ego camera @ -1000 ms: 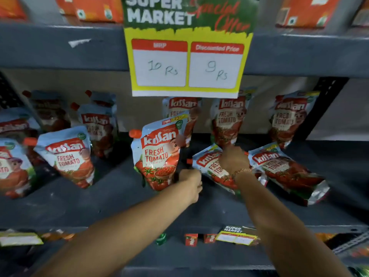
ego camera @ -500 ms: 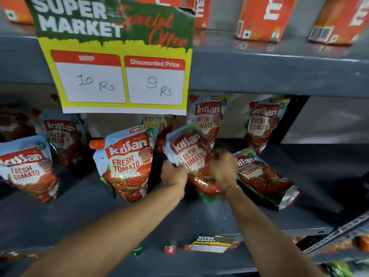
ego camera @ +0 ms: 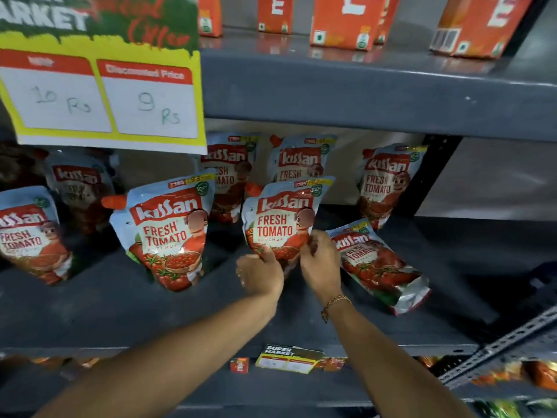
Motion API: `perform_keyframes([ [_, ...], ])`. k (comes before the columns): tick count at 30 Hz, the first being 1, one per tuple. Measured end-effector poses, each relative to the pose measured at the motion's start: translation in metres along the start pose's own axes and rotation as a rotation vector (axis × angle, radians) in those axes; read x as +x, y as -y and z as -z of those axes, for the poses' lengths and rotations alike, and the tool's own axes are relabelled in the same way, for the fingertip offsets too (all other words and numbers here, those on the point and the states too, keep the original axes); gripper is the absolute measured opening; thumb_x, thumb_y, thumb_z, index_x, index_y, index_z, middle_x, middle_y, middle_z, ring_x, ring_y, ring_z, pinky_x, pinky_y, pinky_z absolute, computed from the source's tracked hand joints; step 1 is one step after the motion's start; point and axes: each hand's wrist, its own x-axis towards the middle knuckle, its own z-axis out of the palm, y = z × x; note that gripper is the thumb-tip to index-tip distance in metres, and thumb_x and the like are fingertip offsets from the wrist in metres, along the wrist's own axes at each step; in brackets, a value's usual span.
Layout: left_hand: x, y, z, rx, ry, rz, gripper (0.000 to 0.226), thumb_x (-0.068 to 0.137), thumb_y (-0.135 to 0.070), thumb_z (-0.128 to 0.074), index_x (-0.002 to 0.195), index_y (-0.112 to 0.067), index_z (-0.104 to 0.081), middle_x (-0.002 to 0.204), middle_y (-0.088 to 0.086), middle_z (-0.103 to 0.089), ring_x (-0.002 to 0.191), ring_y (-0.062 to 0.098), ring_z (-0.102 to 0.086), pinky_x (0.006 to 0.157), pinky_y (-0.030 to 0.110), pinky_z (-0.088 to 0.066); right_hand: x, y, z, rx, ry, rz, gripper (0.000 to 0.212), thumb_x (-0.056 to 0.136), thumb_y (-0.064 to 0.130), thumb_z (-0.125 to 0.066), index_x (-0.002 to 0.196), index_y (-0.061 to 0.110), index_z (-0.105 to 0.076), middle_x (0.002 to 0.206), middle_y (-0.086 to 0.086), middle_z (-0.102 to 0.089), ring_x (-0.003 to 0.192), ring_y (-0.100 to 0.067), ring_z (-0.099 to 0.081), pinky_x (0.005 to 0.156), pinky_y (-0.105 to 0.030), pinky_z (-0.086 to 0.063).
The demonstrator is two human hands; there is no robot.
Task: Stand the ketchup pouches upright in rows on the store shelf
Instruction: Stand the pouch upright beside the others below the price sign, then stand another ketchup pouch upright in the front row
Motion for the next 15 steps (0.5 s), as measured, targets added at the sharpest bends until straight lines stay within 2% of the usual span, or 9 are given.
perform_keyframes([
  [2,-0.011,0.005,-0.024,-0.013,0.187,0.097,0.036,0.093,-0.027,-0.045,0.12,-0.005,-0.054,0.118,0.019,-0.063,0.107,0.036,-0.061,0.093,0.044,-0.051,0.008,-0.011,0.015,-0.155,0.045,0.04,0.026,0.083,0.003,-0.053,0.107,0.002,-0.062,0.11,-0.014,-0.064,0.105,-0.027,-0.057,0.086,-0.025,-0.041],
  [3,-0.017,0.003,-0.033,-0.038,0.282,0.15,0.031,0.095,-0.025,-0.042,0.116,-0.007,-0.055,0.111,0.017,-0.064,0.099,0.034,-0.062,0.086,0.039,-0.053,0.013,-0.015,0.023,-0.247,0.032,0.086,0.025,0.081,0.004,-0.053,0.104,0.001,-0.064,0.108,-0.017,-0.065,0.105,-0.031,-0.058,0.09,-0.031,-0.044],
  [5,-0.027,-0.006,-0.05,-0.101,0.432,0.29,0.019,0.096,-0.021,-0.042,0.103,-0.011,-0.057,0.092,0.011,-0.06,0.078,0.023,-0.056,0.066,0.03,-0.049,0.03,-0.03,0.041,-0.474,-0.035,0.134,0.023,0.077,0.012,-0.054,0.091,0.0,-0.069,0.095,-0.022,-0.068,0.095,-0.038,-0.063,0.088,-0.042,-0.05],
  [6,-0.03,-0.011,-0.057,-0.116,0.488,0.348,0.016,0.096,-0.02,-0.044,0.098,-0.012,-0.057,0.086,0.008,-0.057,0.071,0.019,-0.053,0.061,0.026,-0.047,0.038,-0.034,0.052,-0.604,-0.048,0.1,0.027,0.077,0.018,-0.054,0.093,0.001,-0.068,0.097,-0.022,-0.068,0.096,-0.039,-0.063,0.09,-0.045,-0.048],
  [7,-0.032,-0.016,-0.065,-0.113,0.542,0.389,0.014,0.096,-0.02,-0.046,0.095,-0.012,-0.057,0.082,0.006,-0.055,0.069,0.017,-0.051,0.06,0.025,-0.046,0.044,-0.035,0.064,-0.704,-0.006,-0.025,0.033,0.079,0.022,-0.053,0.103,0.002,-0.065,0.107,-0.02,-0.066,0.105,-0.039,-0.06,0.098,-0.048,-0.044],
  [9,-0.037,-0.023,-0.084,-0.086,0.625,0.432,0.013,0.095,-0.023,-0.05,0.099,-0.011,-0.056,0.089,0.007,-0.056,0.078,0.019,-0.054,0.069,0.026,-0.048,0.054,-0.04,0.093,-0.769,0.114,-0.29,0.041,0.086,0.025,-0.047,0.122,0.008,-0.054,0.128,-0.015,-0.056,0.12,-0.037,-0.049,0.106,-0.051,-0.035],
  [10,-0.039,-0.024,-0.093,-0.091,0.643,0.449,0.015,0.095,-0.022,-0.051,0.104,-0.011,-0.056,0.094,0.008,-0.057,0.084,0.02,-0.055,0.076,0.028,-0.048,0.058,-0.043,0.104,-0.745,0.178,-0.358,0.041,0.088,0.024,-0.044,0.125,0.009,-0.052,0.132,-0.015,-0.053,0.122,-0.037,-0.048,0.106,-0.05,-0.037],
  [13,-0.041,-0.025,-0.115,-0.163,0.639,0.488,0.032,0.095,-0.013,-0.05,0.126,-0.005,-0.054,0.103,0.011,-0.063,0.088,0.022,-0.059,0.084,0.031,-0.046,0.064,-0.053,0.124,-0.663,0.244,-0.356,0.037,0.09,0.022,-0.043,0.122,0.007,-0.053,0.132,-0.018,-0.055,0.12,-0.038,-0.052,0.098,-0.042,-0.046],
  [15,-0.041,-0.024,-0.119,-0.198,0.601,0.491,0.037,0.095,-0.009,-0.05,0.131,-0.003,-0.051,0.122,0.015,-0.06,0.108,0.028,-0.059,0.083,0.034,-0.046,0.066,-0.056,0.126,-0.613,0.252,-0.371,0.035,0.09,0.021,-0.044,0.119,0.006,-0.055,0.13,-0.018,-0.056,0.119,-0.037,-0.053,0.098,-0.04,-0.046],
])
